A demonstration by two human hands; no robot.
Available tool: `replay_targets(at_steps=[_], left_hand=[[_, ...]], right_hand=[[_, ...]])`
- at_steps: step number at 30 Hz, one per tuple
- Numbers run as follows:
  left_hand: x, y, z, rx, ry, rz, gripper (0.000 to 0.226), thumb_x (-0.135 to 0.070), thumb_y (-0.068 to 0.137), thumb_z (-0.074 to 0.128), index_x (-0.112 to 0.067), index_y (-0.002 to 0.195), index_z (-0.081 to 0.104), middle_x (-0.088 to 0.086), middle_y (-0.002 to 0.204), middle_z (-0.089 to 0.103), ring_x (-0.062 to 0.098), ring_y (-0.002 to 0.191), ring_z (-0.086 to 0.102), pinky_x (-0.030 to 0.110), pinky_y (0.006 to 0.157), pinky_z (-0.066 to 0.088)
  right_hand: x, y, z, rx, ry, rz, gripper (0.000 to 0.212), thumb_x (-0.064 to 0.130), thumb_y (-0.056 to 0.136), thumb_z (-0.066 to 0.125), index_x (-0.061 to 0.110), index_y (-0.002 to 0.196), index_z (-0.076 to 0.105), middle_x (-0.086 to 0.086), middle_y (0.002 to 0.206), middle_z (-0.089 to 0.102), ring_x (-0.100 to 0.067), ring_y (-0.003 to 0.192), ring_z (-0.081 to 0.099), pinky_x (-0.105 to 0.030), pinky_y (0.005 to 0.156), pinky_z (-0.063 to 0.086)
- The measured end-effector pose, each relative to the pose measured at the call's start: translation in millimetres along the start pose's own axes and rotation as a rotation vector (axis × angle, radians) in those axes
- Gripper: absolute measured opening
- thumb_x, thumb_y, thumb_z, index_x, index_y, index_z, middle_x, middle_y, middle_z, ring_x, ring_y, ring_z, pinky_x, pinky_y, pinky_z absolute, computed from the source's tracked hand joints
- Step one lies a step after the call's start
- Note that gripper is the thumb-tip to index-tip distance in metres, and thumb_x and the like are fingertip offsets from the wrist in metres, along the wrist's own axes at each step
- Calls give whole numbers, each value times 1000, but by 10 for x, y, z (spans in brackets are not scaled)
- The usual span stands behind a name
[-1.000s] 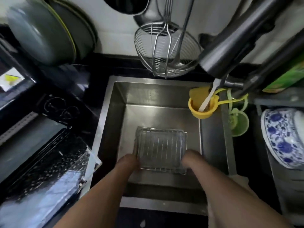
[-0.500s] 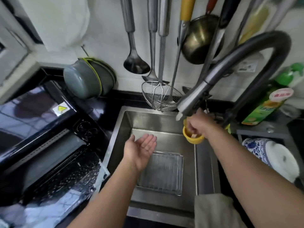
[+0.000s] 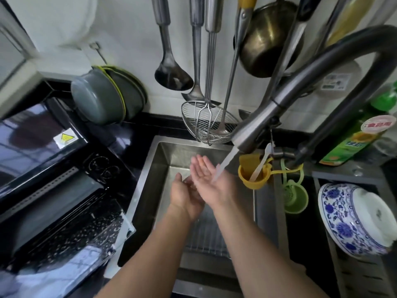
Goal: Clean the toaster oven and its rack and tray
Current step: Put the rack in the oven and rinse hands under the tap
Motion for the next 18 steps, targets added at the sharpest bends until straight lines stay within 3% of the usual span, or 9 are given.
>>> replay_targets(at_steps=[2,4,6,8,11,13,15,18], left_hand=[[-139,-34,-138,-57,12,49,62,-60,106,29,-9,115,64,14,117,62,26,92,60,38,84,47],[-237,-90,-233,-101,33,83,65,-56,108,30,-1,120,62,13,119,64,25,100,61,39,92,48],[-272,-157,-290,-124,55,81,63,-54,109,30,0,123,60,17,118,68,30,107,66,42,99,51],[-250,-169,-312,-111,45,63,60,-51,110,30,0,115,62,17,101,70,28,92,68,39,87,55],[-129,-126,-234,-84,89,-14,48,-40,112,30,-6,99,61,14,88,69,24,77,67,34,73,57],[24,-120,-86,-26,288,-63,42,-26,112,34,-6,91,63,13,80,72,23,69,71,33,67,59],[184,-113,95,39,560,-42,39,-18,111,38,0,97,69,14,77,74,22,65,72,33,63,59],[207,-76,315,-12,939,185,28,-21,105,59,5,105,69,14,77,73,19,57,70,28,50,56]], right_hand=[[-72,184,122,-12,22,29,34,19,107,36,-6,121,54,-26,126,61,-39,123,57,-46,106,46],[-143,299,129,-76,-180,-4,21,6,106,39,-7,112,54,-25,115,63,-38,126,56,-42,103,48],[-180,248,59,-115,-444,-105,23,-3,104,38,-11,118,54,-26,119,62,-37,125,57,-39,103,49],[-169,76,-67,-84,-602,-171,22,-4,101,45,-7,118,58,-26,123,64,-34,115,65,-36,96,54],[-78,-206,-328,-39,-628,-166,25,-1,96,56,-3,120,64,-21,117,70,-31,109,69,-37,96,55],[26,-415,-462,-20,-647,-175,27,0,97,53,-1,120,67,-20,116,71,-30,110,68,-41,100,52],[241,-608,-499,-45,-772,-266,28,0,97,50,3,114,71,-15,113,73,-28,108,69,-43,100,51],[554,-768,-531,-143,-938,-370,25,1,97,52,9,108,73,-7,106,76,-21,104,71,-41,98,52]])
Point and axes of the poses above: each hand's wrist, its own y-axis towards the middle knuckle, its own z-axis out of the palm, x = y × z, the point moved 6 cm from there along y, towards the middle knuckle
